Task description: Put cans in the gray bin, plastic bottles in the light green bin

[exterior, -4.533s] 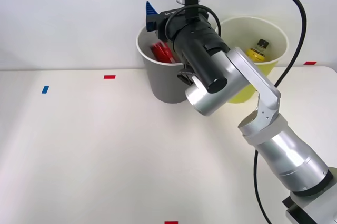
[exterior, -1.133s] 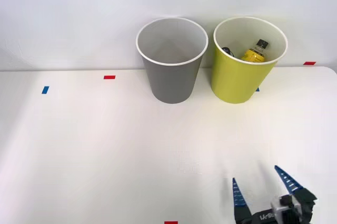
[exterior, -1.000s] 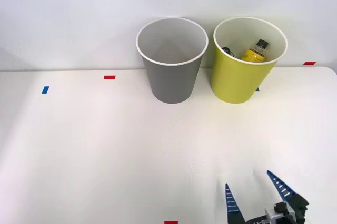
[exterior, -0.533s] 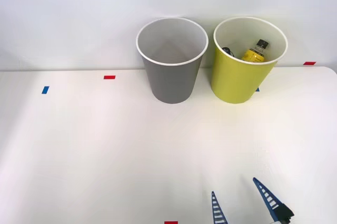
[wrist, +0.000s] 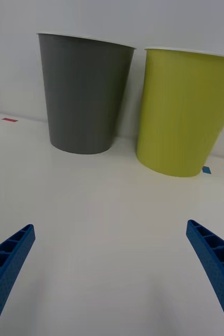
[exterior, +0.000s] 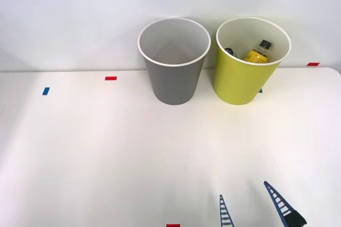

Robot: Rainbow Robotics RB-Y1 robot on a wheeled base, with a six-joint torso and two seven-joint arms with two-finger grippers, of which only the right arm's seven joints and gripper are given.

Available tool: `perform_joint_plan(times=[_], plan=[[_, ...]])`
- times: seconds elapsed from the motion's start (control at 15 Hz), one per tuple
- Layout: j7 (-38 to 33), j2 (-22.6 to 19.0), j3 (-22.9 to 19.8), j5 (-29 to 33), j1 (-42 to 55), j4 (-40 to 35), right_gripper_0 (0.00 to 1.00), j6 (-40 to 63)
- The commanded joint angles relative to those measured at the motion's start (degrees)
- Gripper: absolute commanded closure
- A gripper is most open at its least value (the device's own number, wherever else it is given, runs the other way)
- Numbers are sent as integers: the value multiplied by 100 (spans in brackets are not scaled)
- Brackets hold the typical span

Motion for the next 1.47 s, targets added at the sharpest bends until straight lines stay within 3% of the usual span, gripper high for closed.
perform_joint_plan(times=[0.07,1.47], plan=[[3,-11,2,-15,-1,0,0,1],[3,-11,2,-15,-1,0,0,1]])
